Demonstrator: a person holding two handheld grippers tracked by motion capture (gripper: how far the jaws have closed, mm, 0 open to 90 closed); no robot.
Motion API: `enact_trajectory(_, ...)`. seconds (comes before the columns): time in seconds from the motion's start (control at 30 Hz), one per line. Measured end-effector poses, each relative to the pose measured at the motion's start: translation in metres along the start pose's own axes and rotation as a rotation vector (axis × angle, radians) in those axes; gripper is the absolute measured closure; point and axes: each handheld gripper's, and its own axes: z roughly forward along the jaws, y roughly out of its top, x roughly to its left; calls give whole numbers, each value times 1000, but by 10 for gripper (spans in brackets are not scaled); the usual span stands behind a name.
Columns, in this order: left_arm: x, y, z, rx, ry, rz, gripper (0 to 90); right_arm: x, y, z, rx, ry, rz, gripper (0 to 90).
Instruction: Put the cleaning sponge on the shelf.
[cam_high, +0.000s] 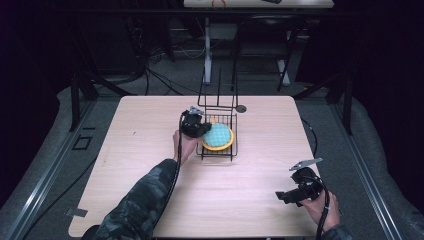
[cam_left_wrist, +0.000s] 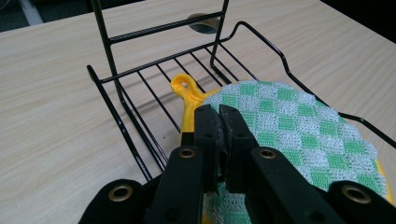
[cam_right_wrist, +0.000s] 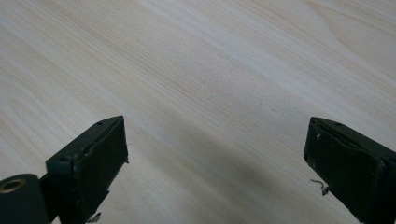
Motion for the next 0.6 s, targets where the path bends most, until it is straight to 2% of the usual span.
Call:
enact_trajectory(0.23, 1, 1, 2, -7, 2, -7, 841, 0, 0, 0, 0, 0, 0, 55)
enact_trajectory(0.33, 3, 2, 0, -16, -7, -13, 792, 0, 0, 0, -8, 3, 1, 55)
enact_trajectory(0.37, 3, 2, 0, -16, -7, -13, 729, 0, 0, 0, -7, 1, 1, 55)
enact_trajectory(0.4, 4, 2, 0, -23, -28, -35, 659, 1, 0, 0, -8, 5, 5, 55)
enact_trajectory(0.47, 6, 2, -2, -14, -33, -32, 526, 1, 0, 0, -7, 5, 2, 55)
enact_trajectory(0.53, 8, 2, -4, -20, -36, -47, 413, 0, 0, -1, -3, 0, -3, 55)
enact_trajectory(0.6, 9, 3, -8, -23, -33, -44, 338, 0, 0, -1, -8, 0, -2, 55)
